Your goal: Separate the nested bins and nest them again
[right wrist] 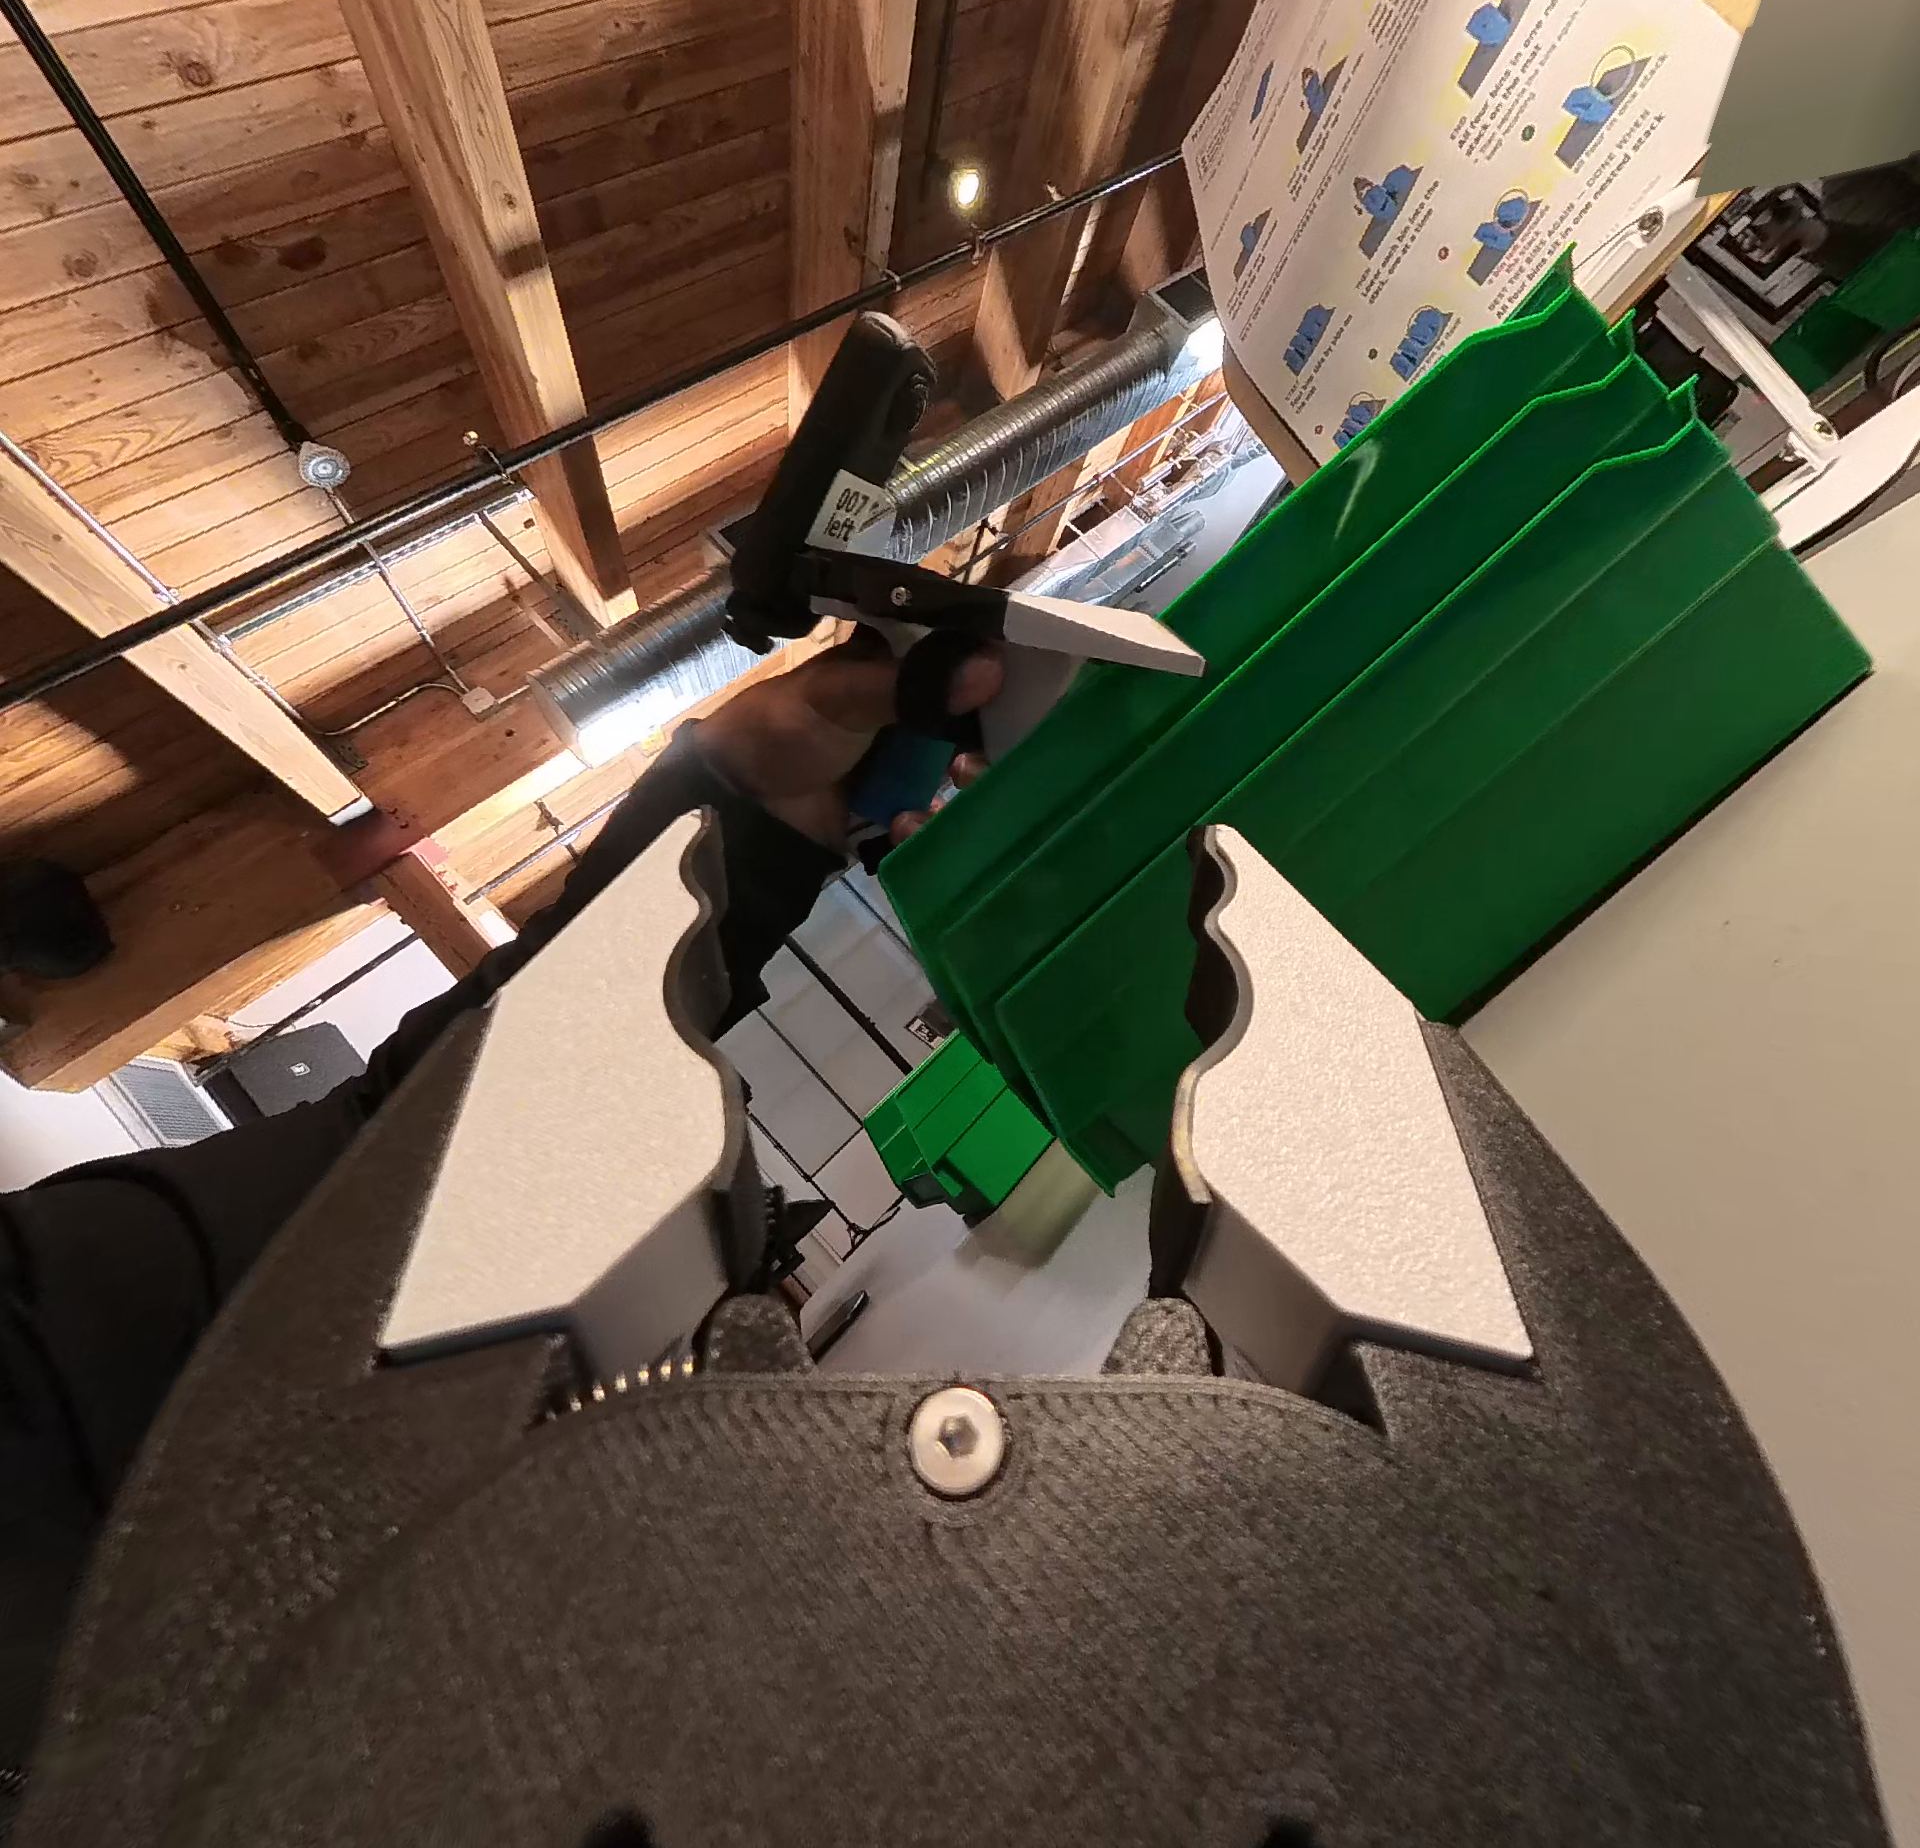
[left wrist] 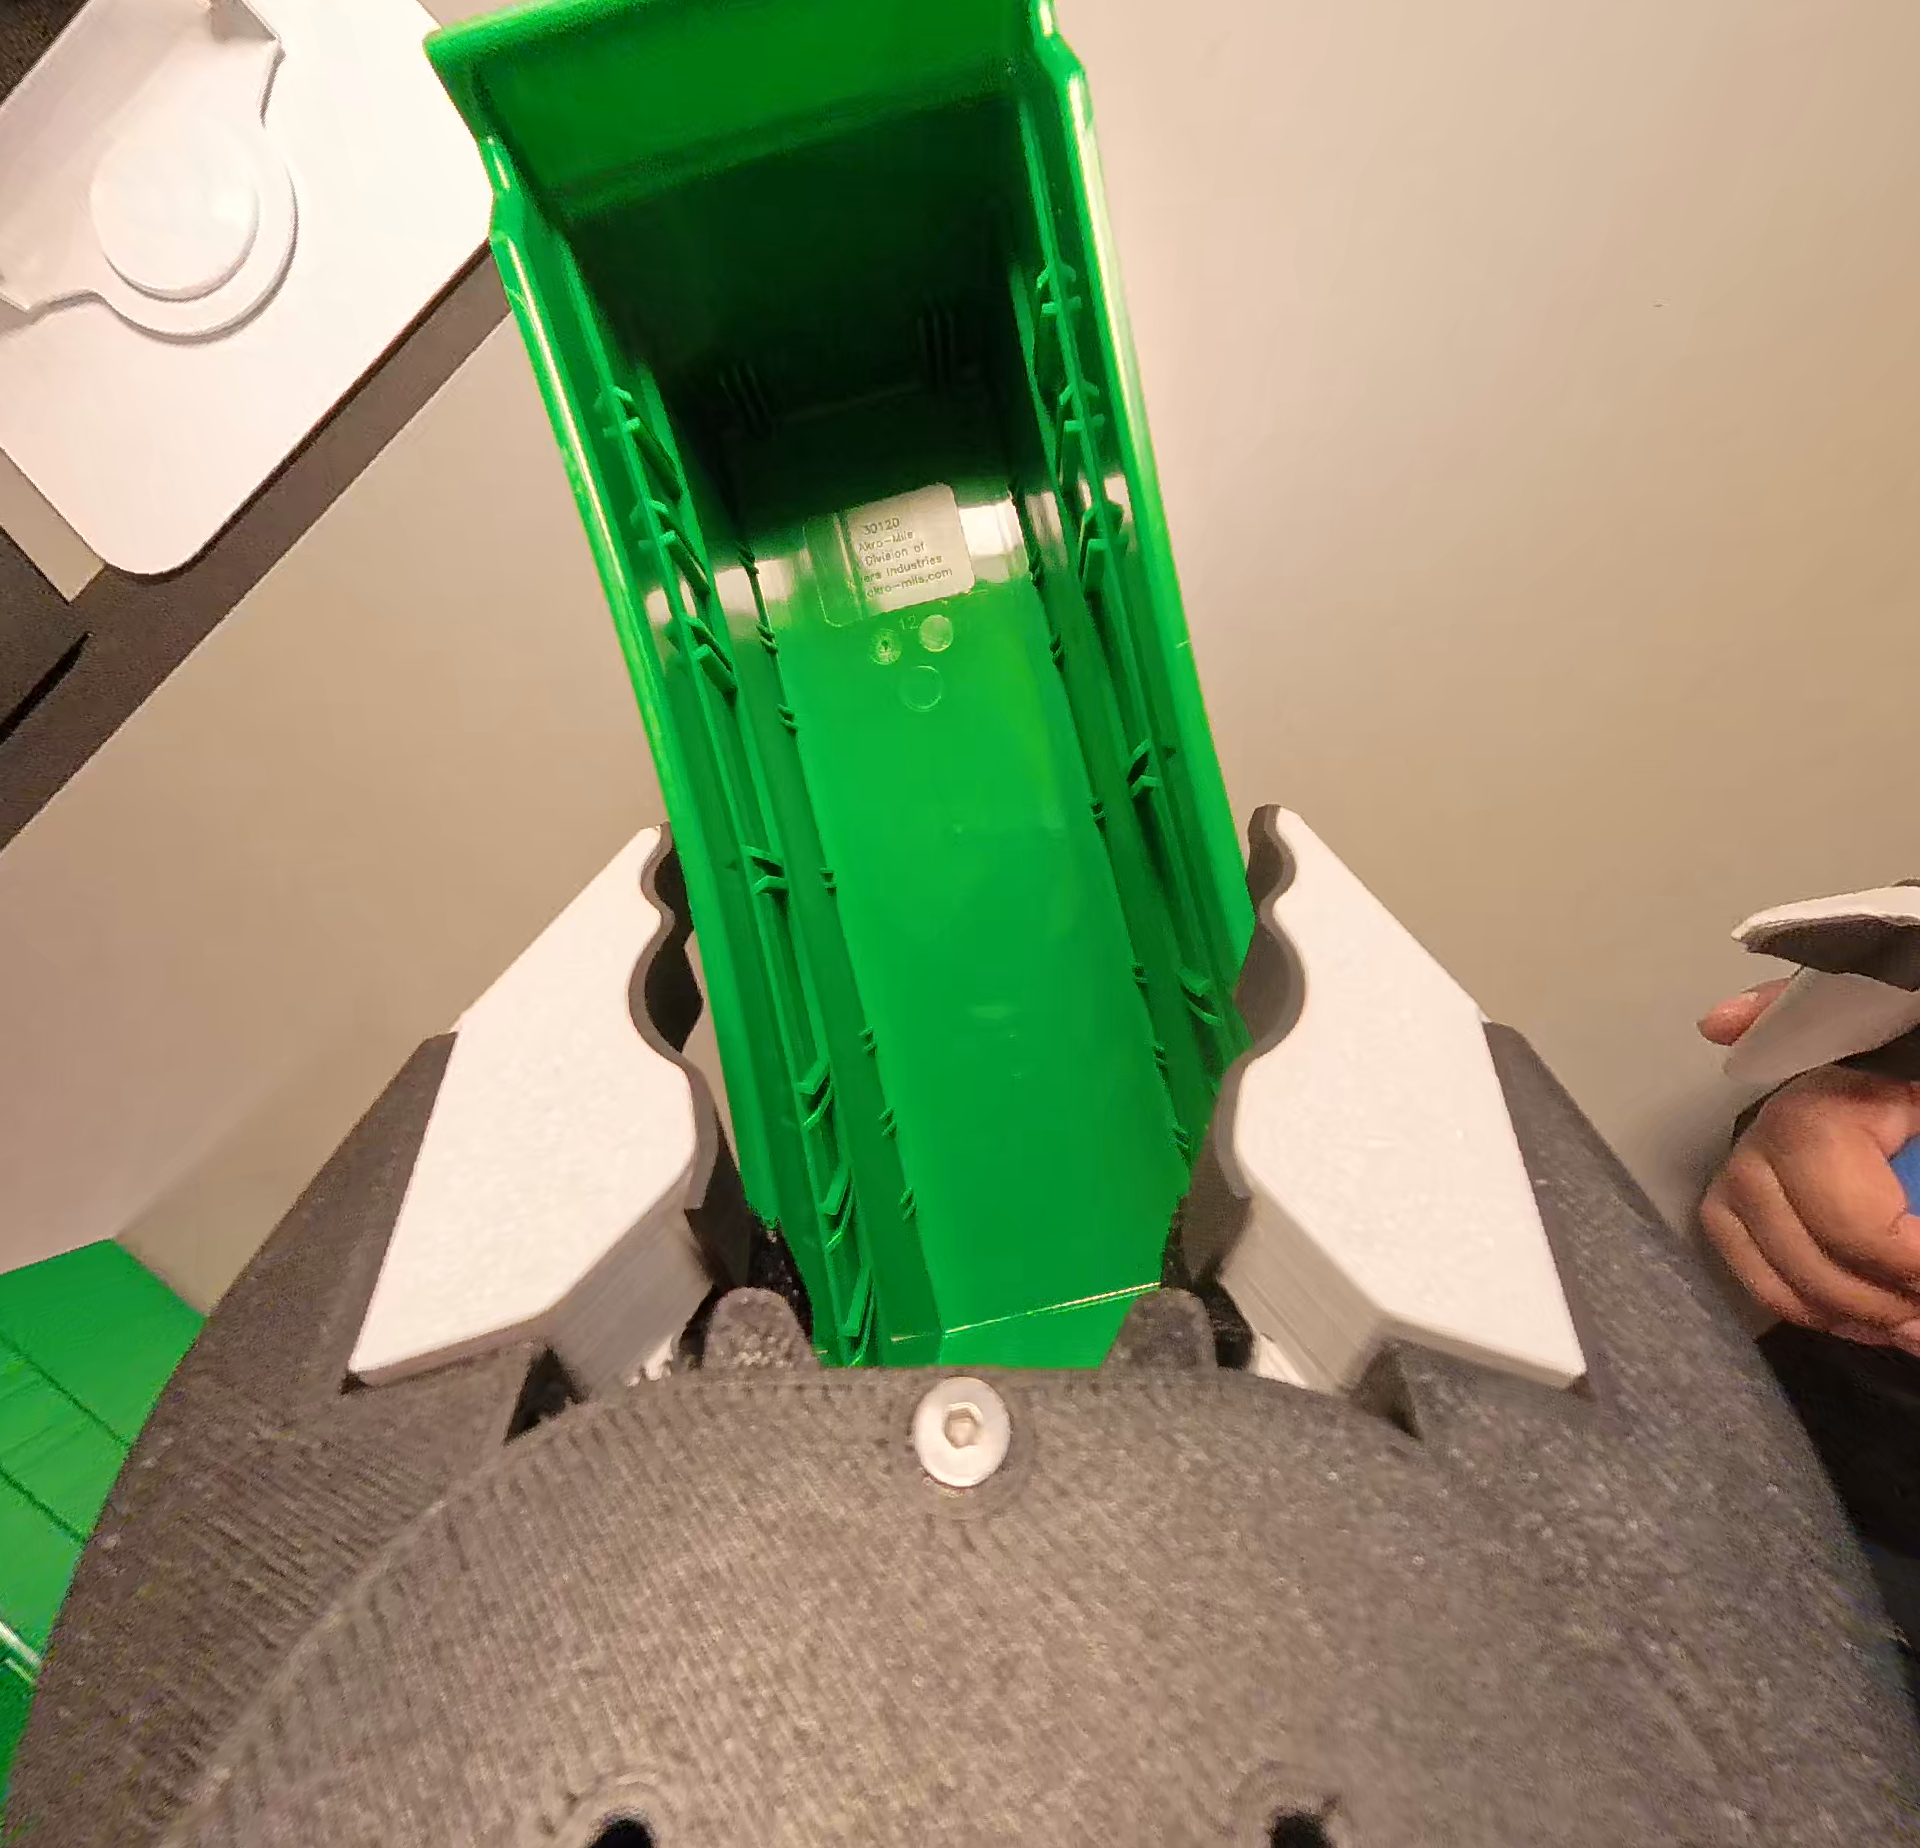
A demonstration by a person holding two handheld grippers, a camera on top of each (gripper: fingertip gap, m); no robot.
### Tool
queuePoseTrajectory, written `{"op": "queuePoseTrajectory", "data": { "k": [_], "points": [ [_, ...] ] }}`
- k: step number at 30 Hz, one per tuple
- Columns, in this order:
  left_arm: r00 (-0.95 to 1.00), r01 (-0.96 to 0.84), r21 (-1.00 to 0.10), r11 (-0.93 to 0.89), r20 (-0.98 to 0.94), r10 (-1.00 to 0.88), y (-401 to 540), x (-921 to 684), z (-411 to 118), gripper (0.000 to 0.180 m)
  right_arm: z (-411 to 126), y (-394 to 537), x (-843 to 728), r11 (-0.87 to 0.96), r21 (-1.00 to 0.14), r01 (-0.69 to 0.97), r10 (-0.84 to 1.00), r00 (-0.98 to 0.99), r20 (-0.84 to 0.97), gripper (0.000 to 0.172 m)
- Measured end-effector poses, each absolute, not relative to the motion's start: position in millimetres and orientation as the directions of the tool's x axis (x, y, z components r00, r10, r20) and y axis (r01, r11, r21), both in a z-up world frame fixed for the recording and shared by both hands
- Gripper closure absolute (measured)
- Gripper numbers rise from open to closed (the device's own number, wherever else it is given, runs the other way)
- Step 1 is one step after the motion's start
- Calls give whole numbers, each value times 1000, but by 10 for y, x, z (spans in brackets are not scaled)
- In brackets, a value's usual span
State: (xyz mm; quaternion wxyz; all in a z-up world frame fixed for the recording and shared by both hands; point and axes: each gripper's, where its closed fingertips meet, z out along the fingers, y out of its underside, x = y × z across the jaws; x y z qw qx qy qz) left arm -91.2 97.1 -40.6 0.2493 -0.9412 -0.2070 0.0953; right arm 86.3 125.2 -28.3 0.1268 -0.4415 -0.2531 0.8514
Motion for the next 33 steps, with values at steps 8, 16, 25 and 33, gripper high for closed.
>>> {"op": "queuePoseTrajectory", "data": {
  "k": [8,16,25,33],
  "points": [
    [894,329,-546,-771,-83,441,968,-914,-239,76,-282,1251,865,-839,-543,6,440,-578,-687,82],
    [881,332,-660,-674,-37,471,853,-966,484,74,-280,1252,870,-840,-543,6,440,-579,-687,82],
    [769,398,-768,-502,-19,639,-17,-1470,1064,72,-280,1245,870,-841,-541,7,437,-580,-688,82],
    [630,591,-703,-395,97,770,-727,-1865,143,72,-286,1222,863,-832,-555,4,454,-571,-684,82]
  ]
}}
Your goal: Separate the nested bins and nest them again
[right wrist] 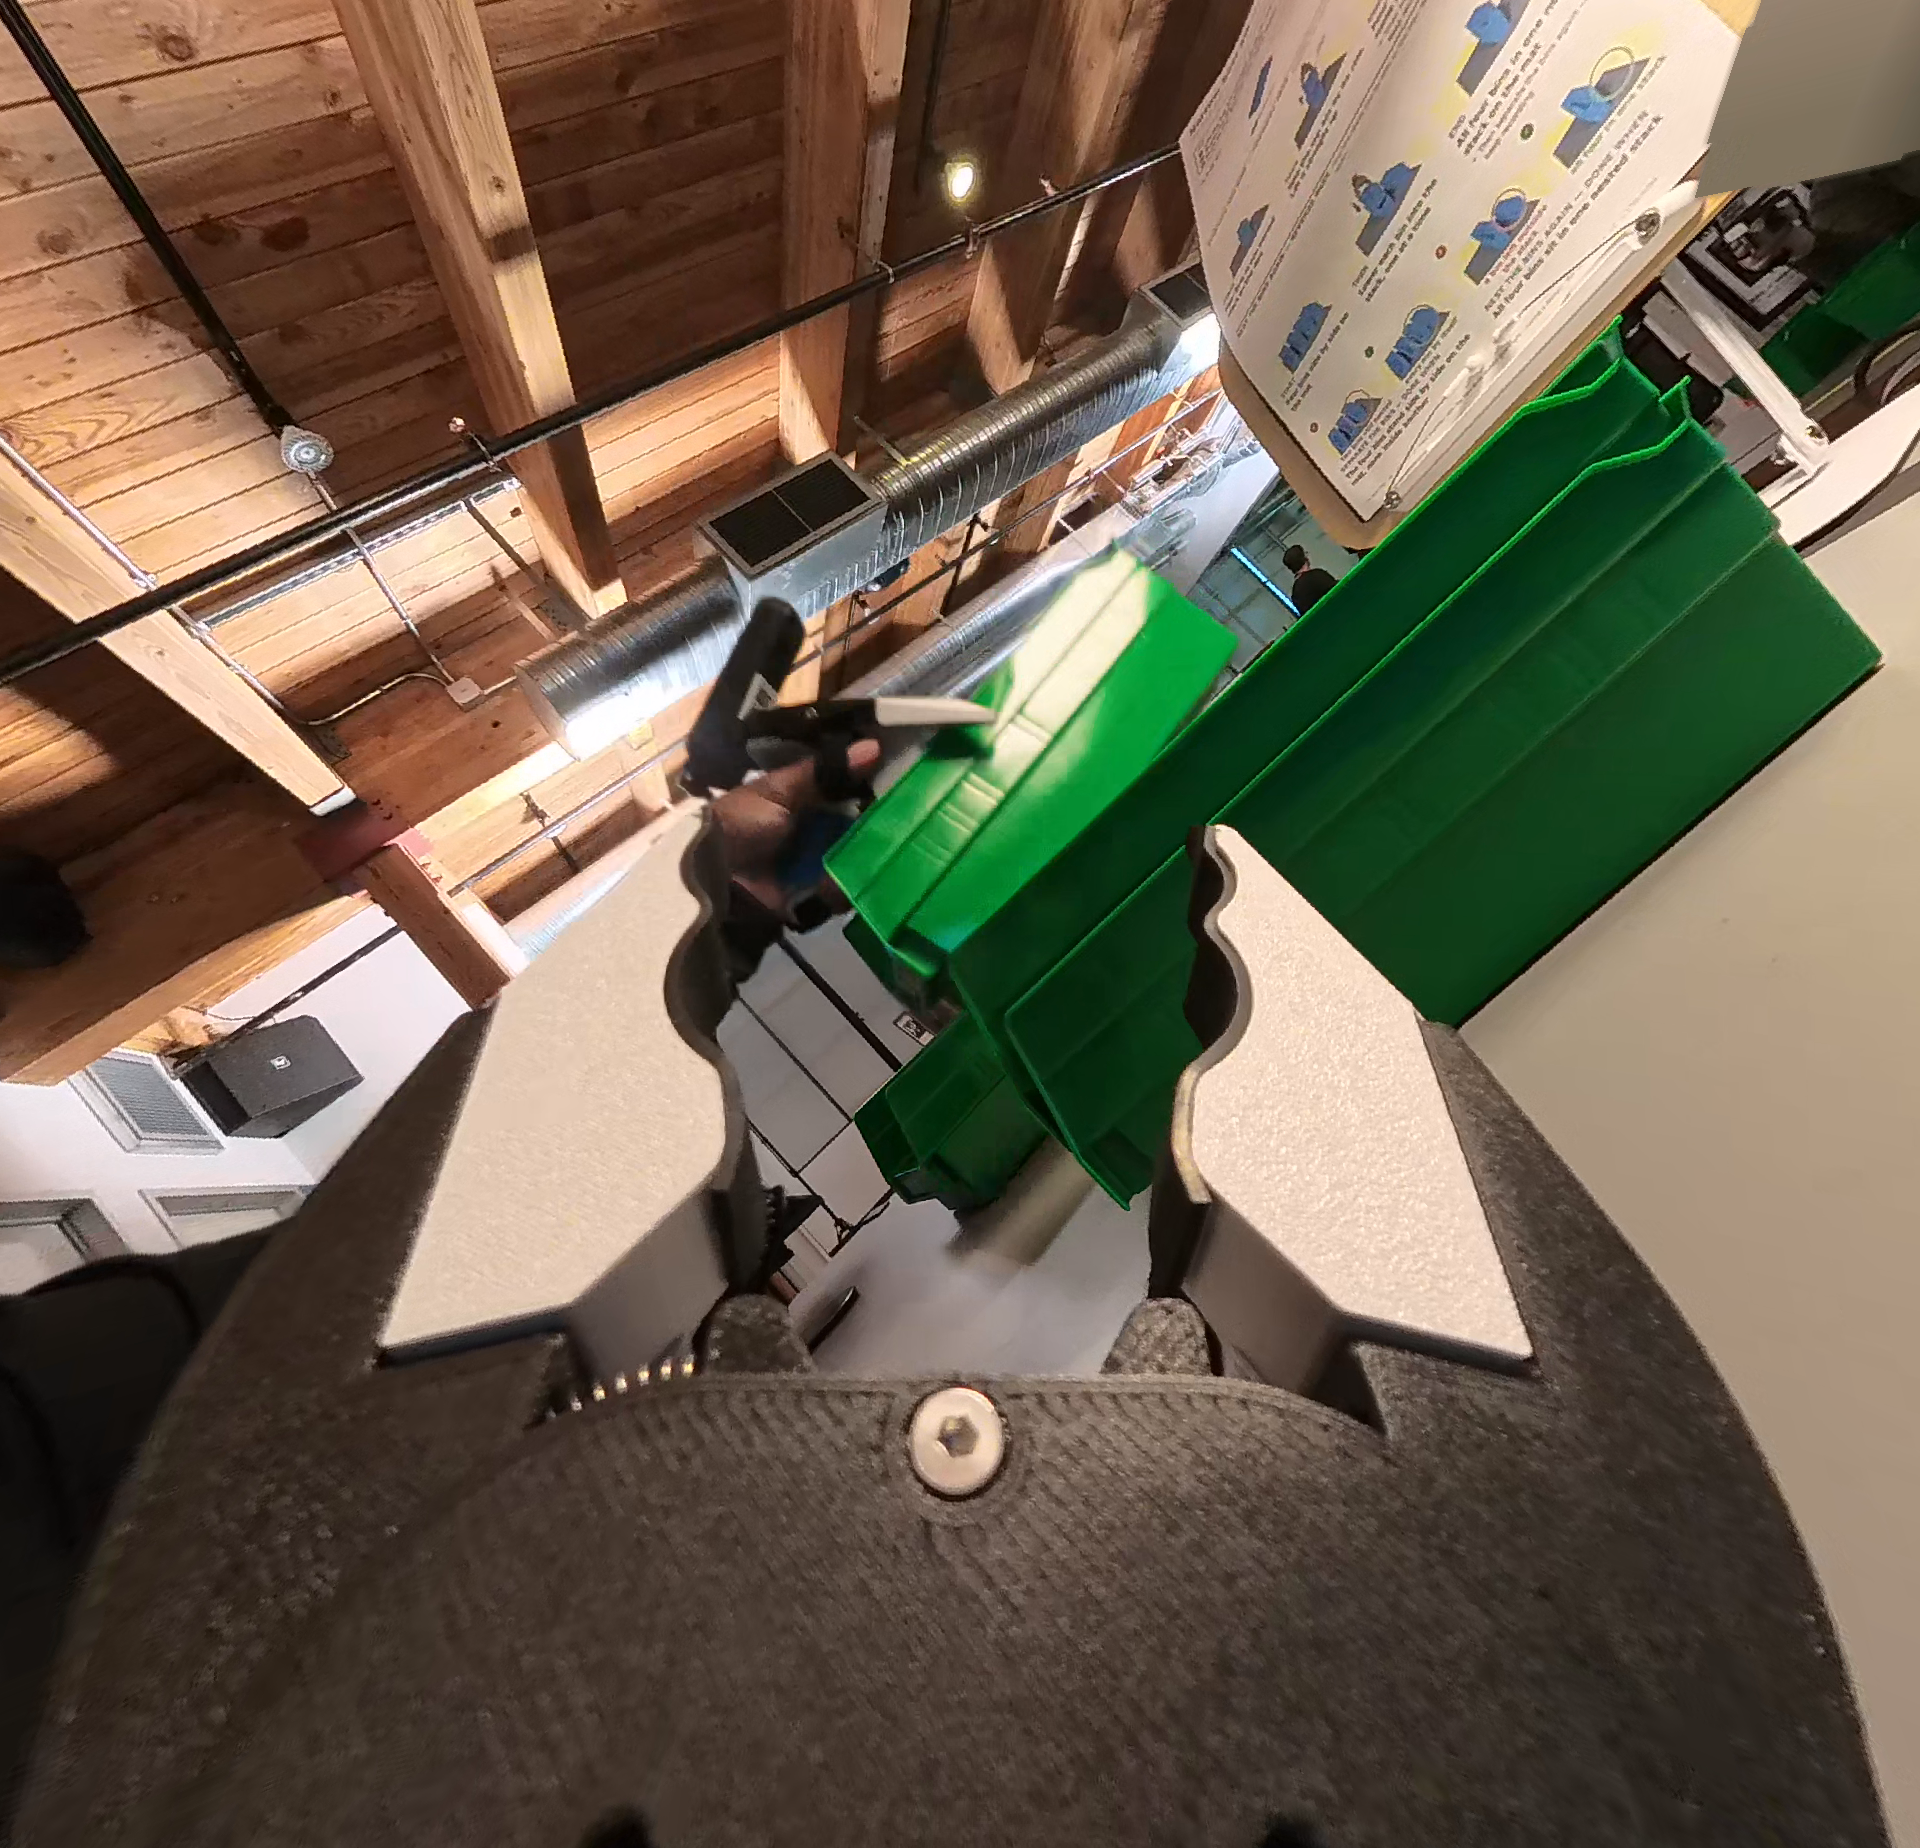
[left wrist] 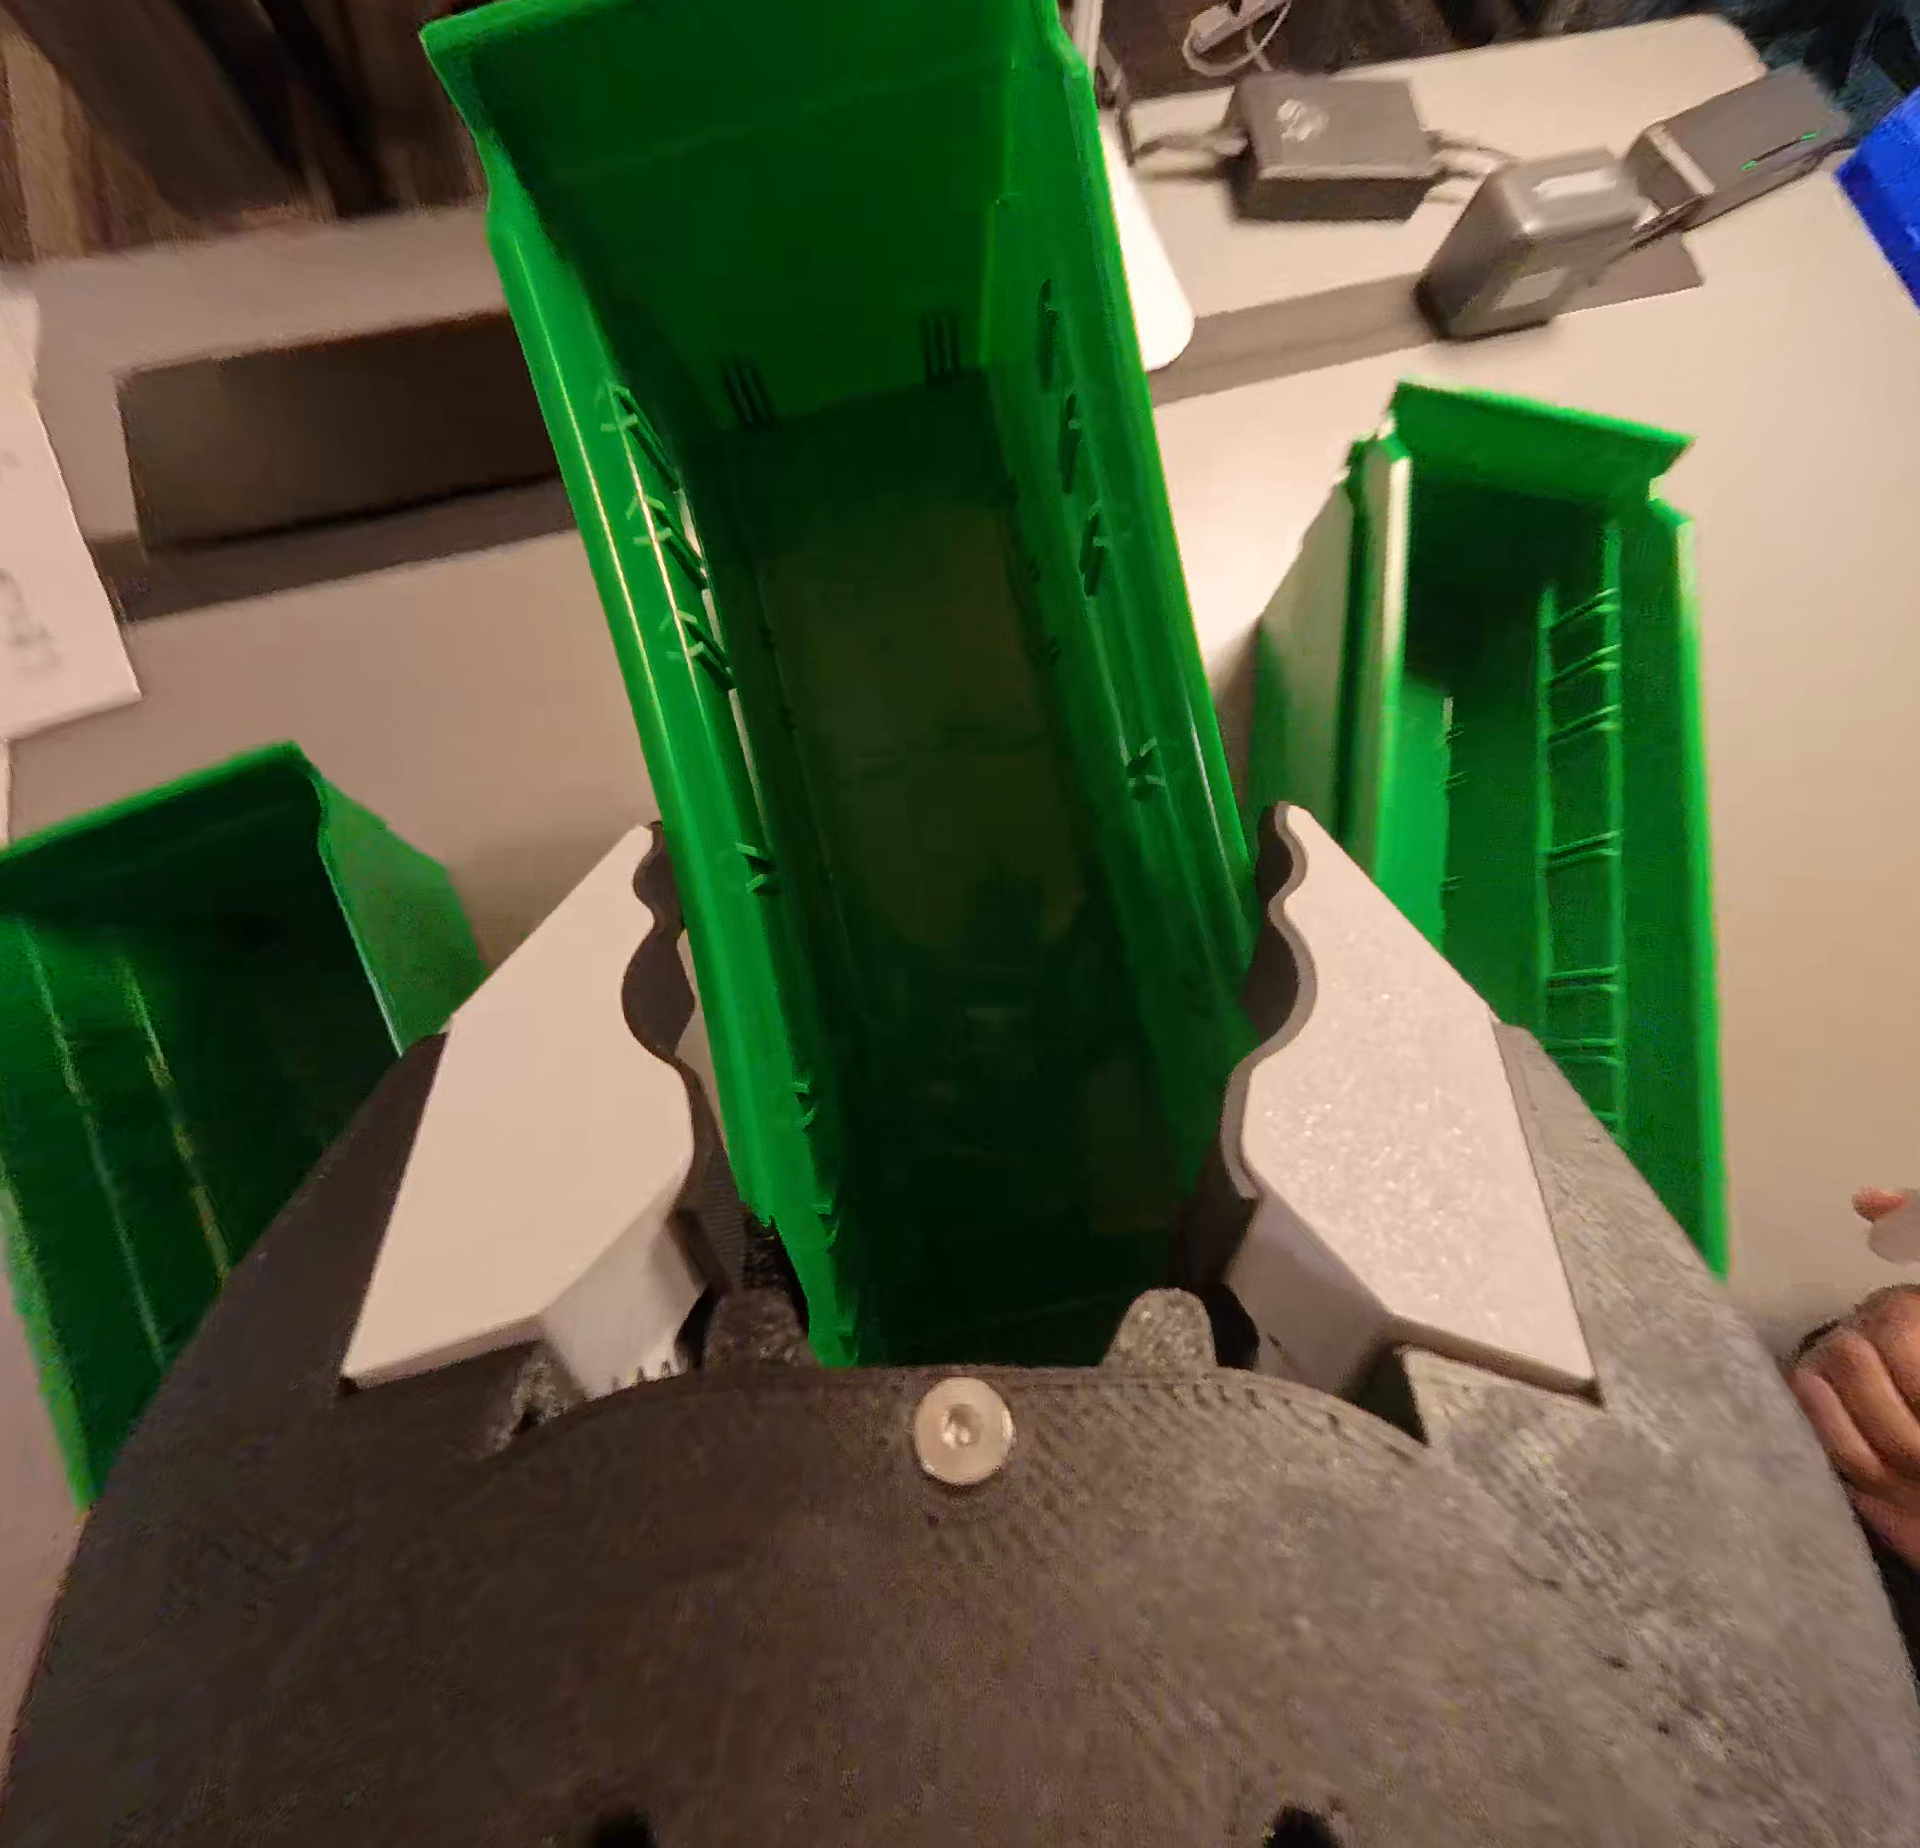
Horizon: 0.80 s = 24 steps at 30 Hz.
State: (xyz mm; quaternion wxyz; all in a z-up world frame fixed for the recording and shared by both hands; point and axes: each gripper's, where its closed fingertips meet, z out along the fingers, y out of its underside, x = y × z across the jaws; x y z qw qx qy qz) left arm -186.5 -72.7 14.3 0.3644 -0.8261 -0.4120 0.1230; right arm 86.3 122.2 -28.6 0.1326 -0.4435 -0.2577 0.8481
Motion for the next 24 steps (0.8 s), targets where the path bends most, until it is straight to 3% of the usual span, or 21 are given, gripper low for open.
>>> {"op": "queuePoseTrajectory", "data": {
  "k": [6,13,17,24],
  "points": [
    [583,677,-616,-403,115,805,-943,-1826,-566,71,-291,1215,854,-829,-559,6,458,-568,-684,82],
    [589,688,-558,-464,57,806,-981,-1733,-1018,60,-289,1223,858,-835,-551,10,446,-573,-687,82],
    [598,667,-570,-480,24,801,-928,-1705,-949,58,-288,1228,861,-838,-545,13,439,-577,-689,82],
    [688,548,-700,-459,64,723,-400,-1484,-193,53,-289,1227,858,-838,-545,15,437,-577,-690,82]
  ]
}}
